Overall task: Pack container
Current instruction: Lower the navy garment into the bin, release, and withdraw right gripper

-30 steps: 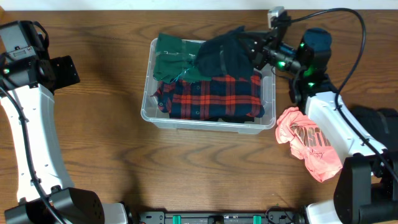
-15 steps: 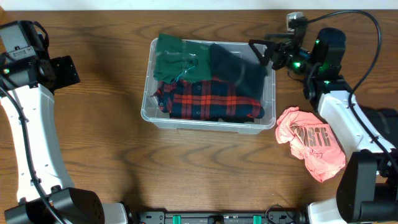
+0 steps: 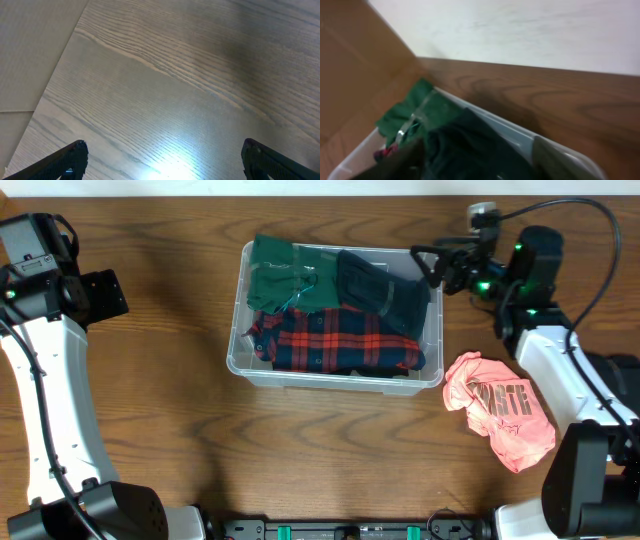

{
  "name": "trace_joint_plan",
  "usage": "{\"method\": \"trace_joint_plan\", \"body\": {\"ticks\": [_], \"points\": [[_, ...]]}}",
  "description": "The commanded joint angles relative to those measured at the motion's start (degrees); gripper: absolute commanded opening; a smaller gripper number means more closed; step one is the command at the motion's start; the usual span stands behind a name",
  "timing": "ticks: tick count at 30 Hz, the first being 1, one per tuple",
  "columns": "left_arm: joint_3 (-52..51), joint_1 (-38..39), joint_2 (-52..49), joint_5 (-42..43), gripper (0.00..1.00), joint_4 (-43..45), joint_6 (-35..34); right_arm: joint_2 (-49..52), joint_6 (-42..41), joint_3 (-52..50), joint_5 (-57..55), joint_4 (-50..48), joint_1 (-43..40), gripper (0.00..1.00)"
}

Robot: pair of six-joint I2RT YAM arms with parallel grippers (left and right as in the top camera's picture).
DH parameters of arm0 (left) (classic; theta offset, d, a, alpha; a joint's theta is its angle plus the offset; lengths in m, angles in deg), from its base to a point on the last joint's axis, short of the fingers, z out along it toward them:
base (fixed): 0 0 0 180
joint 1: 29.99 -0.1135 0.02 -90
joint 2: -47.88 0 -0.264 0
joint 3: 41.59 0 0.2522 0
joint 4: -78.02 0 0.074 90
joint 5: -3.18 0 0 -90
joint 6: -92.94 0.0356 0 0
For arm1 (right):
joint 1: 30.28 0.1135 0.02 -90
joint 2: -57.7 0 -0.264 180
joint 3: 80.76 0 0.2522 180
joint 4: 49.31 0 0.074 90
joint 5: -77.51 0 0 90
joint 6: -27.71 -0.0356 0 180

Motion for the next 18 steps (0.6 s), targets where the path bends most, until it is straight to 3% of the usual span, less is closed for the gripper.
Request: {"method": "trace_joint_plan", "body": {"ticks": [1,2,4,12,18], "points": [[-0.24,-0.09,-0.17,-0.46,0.98,-0.15,0.57,0.5,2.8,0.24,-2.56,0.37,4.11,0.39],[-0.24,-0.09,-0.17,-0.46,0.98,-0.15,0.57,0.5,3.23,0.24,-4.57,0.61,5.33,0.21],[-0.24,-0.09,-0.17,-0.46,0.98,-0.15,0.57,0.5,4.11,0.24,-8.46,0.76,7.65,0.12],[-0.24,-0.09,-0.17,-0.46,0.98,-0.13,0.57,2.67,8.39,0.22,-22.36,0.83,15.56,0.07],[-0.24,-0.09,-0.17,-0.46,0.98,-0.15,0.57,7.48,8.94,0.24,-23.26,-0.39,17.05,0.07]]}}
